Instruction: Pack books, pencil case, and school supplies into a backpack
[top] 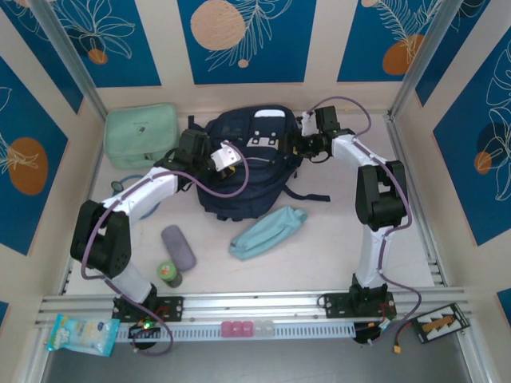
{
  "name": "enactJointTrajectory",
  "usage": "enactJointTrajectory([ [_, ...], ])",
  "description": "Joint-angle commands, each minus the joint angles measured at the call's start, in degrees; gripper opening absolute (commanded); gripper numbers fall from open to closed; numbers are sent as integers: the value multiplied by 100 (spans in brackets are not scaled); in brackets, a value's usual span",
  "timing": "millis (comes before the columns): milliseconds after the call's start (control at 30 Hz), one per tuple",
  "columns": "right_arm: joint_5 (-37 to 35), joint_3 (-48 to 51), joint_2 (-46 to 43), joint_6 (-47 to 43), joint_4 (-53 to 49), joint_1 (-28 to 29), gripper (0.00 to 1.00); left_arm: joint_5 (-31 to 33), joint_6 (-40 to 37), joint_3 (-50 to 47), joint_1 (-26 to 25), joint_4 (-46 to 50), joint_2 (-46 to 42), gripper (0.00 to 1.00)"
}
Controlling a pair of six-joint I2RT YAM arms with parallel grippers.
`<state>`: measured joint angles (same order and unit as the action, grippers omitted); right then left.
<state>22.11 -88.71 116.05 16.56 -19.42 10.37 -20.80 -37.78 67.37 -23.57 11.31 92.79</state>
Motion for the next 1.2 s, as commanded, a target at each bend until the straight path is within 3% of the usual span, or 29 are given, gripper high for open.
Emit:
enactJointTrajectory([
  [0, 624, 117, -197, -1009, -668, -27, 63, -199, 130, 12, 89, -480, -321, 6],
  [300, 1117, -50, -274, -2015, -1507, -176, 57, -178, 139, -82, 212, -526, -358, 6],
  [433, 1088, -126, -287, -2442, -1816, -191, 44, -227, 140, -102, 250, -495, -359, 6],
  [733, 150, -504, 29, -2581, -1864, 54, 31, -412, 210, -110, 265, -534, -367, 7],
  [900, -618, -519, 92, -2441, -1735, 141, 34, -422, 201, -119, 265, -490, -394, 8],
  [1167, -1005, -381, -44, -2712, -1848, 339, 40, -403, 192, -135, 257, -463, -394, 8],
])
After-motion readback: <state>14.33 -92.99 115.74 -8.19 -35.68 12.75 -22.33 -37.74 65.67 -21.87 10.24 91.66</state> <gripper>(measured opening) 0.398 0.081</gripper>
